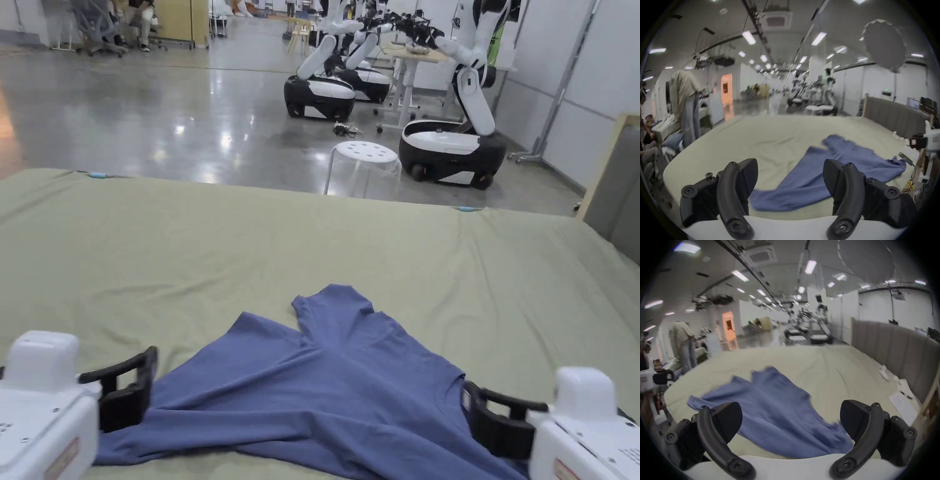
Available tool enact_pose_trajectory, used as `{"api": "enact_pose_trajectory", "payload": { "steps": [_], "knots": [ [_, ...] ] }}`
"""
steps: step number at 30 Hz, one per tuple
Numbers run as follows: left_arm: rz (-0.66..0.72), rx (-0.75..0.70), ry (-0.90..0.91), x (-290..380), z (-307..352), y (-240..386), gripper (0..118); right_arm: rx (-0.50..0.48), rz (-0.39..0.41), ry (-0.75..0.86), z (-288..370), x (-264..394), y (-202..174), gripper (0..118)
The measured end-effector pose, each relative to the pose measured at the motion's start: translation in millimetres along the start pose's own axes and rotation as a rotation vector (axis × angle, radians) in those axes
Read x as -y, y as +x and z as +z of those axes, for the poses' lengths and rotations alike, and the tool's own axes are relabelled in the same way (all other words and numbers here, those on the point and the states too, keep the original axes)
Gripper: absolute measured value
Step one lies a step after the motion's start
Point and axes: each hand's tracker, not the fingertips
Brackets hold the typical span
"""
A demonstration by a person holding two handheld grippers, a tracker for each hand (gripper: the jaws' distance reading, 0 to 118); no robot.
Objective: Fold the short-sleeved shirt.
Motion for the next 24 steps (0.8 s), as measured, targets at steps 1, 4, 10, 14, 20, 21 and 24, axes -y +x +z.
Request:
{"api": "enact_pose_trajectory", "payload": {
  "steps": [1,4,10,14,20,21,24],
  "knots": [
    [-0.025,-0.005,0.023,-2,-3,14,83,-0.001,0.043,0.032,-2,-5,-16,117],
    [-0.076,-0.050,0.039,0,-11,38,76,0.060,0.189,0.144,-8,-6,-58,66],
    [-0.010,-0.029,-0.006,8,-16,10,4,0.065,0.070,0.115,-12,-6,-62,2],
    [0.019,-0.094,-0.040,9,-4,-50,4,0.060,0.090,0.087,-13,-3,-60,2],
    [0.054,-0.222,-0.267,21,3,-129,41,0.019,0.085,0.035,-26,9,-71,2],
    [0.080,-0.176,-0.296,26,3,-140,52,0.012,0.090,0.024,-29,12,-75,2],
    [0.095,-0.095,-0.338,46,-3,-149,89,-0.007,0.100,-0.012,-41,17,-84,2]
  ]
}}
